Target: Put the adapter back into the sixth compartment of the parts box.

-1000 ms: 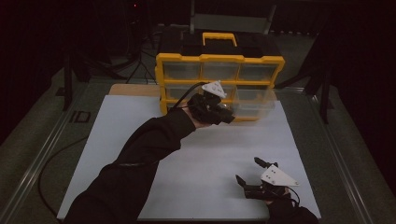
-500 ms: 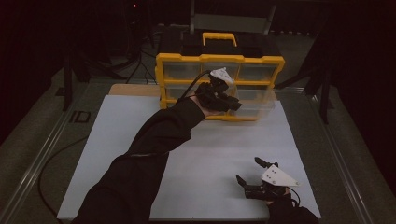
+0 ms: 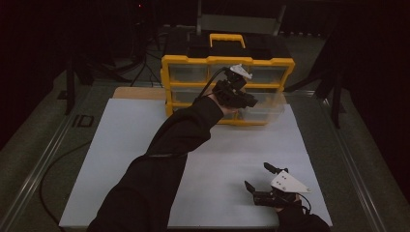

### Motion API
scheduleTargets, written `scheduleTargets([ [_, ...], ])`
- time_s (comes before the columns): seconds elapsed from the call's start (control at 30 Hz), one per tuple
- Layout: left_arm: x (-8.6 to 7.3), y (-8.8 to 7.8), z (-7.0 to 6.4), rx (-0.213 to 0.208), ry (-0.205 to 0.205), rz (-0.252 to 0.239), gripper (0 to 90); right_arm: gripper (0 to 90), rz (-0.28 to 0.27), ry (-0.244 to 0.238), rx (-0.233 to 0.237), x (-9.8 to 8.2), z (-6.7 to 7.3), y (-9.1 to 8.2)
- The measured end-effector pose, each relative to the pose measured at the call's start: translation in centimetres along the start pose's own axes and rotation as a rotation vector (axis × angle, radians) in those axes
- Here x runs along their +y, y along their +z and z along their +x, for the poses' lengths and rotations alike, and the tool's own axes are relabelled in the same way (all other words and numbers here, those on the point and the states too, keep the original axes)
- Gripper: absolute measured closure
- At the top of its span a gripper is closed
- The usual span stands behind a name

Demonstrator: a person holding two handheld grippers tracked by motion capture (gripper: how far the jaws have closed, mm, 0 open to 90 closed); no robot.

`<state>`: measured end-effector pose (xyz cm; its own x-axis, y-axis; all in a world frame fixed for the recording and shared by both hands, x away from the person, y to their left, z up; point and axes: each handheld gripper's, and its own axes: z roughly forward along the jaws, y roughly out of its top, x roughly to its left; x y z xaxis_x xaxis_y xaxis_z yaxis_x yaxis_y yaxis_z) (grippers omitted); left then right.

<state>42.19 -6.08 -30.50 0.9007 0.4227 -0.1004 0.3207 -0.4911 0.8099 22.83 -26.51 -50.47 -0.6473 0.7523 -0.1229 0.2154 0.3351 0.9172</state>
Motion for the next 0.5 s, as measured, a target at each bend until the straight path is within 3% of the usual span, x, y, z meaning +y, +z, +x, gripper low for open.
scheduleTargets([
  [0.17,0.7,0.5,0.0,0.030,-0.029,-0.027,76.6,9.5,-0.002,0.001,0.001,0.0,0.0,0.0],
  [0.23,1.0,1.0,0.1,0.045,-0.068,-0.051,76.6,9.5,-0.003,0.001,0.001,0.0,0.0,-0.1],
  [0.4,1.1,1.8,0.4,0.089,-0.102,-0.057,76.6,9.5,-0.008,0.002,0.000,0.0,0.0,-0.1],
  [0.5,1.0,2.4,0.5,0.090,-0.131,-0.072,76.6,9.5,-0.006,0.002,0.002,0.0,-0.1,-0.1],
])
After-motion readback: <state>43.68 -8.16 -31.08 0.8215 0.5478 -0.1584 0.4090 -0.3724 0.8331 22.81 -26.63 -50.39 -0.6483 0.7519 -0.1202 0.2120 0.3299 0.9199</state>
